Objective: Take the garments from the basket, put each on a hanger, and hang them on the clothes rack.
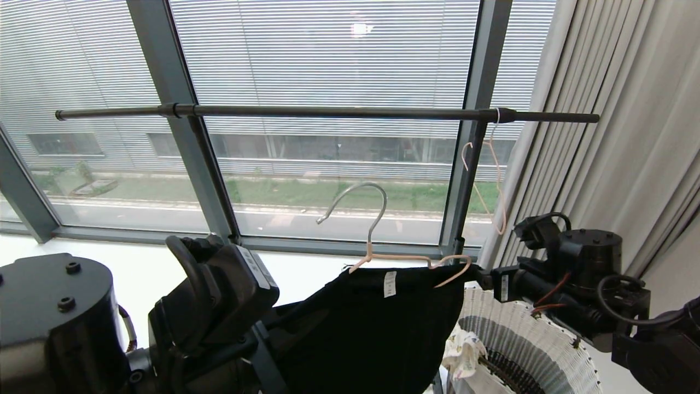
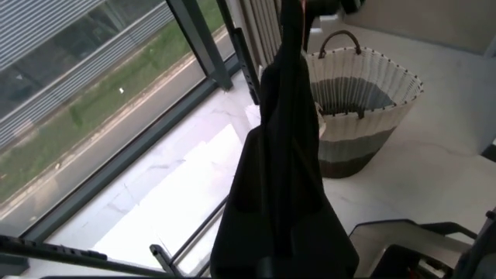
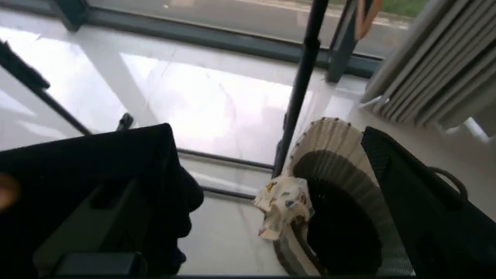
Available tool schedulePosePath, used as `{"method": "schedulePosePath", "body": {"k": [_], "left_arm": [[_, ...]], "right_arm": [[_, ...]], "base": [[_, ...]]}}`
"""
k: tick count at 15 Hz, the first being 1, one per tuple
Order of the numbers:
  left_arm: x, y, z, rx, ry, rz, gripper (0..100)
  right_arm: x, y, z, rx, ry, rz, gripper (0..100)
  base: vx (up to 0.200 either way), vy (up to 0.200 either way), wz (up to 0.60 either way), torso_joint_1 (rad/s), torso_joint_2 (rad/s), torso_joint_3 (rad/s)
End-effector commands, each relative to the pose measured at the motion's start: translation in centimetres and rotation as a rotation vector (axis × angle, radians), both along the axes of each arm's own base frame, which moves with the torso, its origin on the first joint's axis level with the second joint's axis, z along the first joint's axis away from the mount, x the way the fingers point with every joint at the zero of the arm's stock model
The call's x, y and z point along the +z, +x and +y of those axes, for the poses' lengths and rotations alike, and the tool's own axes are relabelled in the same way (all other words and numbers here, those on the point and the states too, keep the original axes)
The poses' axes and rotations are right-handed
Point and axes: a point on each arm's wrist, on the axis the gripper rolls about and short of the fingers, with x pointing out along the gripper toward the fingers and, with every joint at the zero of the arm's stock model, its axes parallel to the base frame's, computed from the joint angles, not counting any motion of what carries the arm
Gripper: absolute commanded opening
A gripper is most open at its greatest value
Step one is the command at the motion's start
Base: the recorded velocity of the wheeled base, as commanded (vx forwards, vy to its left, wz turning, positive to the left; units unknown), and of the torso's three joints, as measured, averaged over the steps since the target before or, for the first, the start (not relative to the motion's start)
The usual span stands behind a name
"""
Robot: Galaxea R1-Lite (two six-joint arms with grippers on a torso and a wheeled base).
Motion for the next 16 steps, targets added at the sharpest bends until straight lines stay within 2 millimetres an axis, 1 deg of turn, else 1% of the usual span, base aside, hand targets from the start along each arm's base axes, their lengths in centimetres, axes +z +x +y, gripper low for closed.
{"method": "schedulePosePath", "body": {"k": [1,2,5,8,10,13,16], "left_arm": [[-0.7,0.0,-0.1,0.0,0.023,0.02,0],[-0.8,0.1,-0.1,0.001,0.027,0.025,0],[-1.6,0.7,-0.9,0.0,0.048,0.041,0],[-2.4,2.2,-2.4,0.04,0.031,0.01,0],[-3.0,2.9,-3.2,0.061,0.031,-0.002,0],[-3.5,3.3,-3.6,0.062,0.047,0.011,0],[-3.3,3.4,-3.8,0.063,0.041,0.006,0]], "right_arm": [[2.0,0.7,-1.0,-0.035,0.035,-0.065,100],[2.4,0.7,-1.2,-0.035,0.041,-0.073,100],[5.3,-0.2,-1.7,0.045,0.09,-0.118,100],[8.1,-1.9,-2.3,0.122,0.118,-0.142,100],[9.7,-3.5,-2.9,0.183,0.132,-0.148,100],[10.9,-5.3,-3.5,0.239,0.11,-0.172,100],[11.4,-6.7,-4.1,0.301,0.073,-0.165,100]], "base": [[0.0,0.0,0.0,0.0,0.0,0.0],[0.0,0.0,0.0,0.0,0.0,0.0],[0.0,0.0,0.0,0.0,0.0,0.0],[0.0,0.0,0.0,0.0,0.0,0.0],[0.0,0.0,0.0,0.0,0.0,0.0],[0.0,0.0,0.0,0.0,0.0,0.0],[0.0,0.0,0.0,0.0,0.0,0.0]]}}
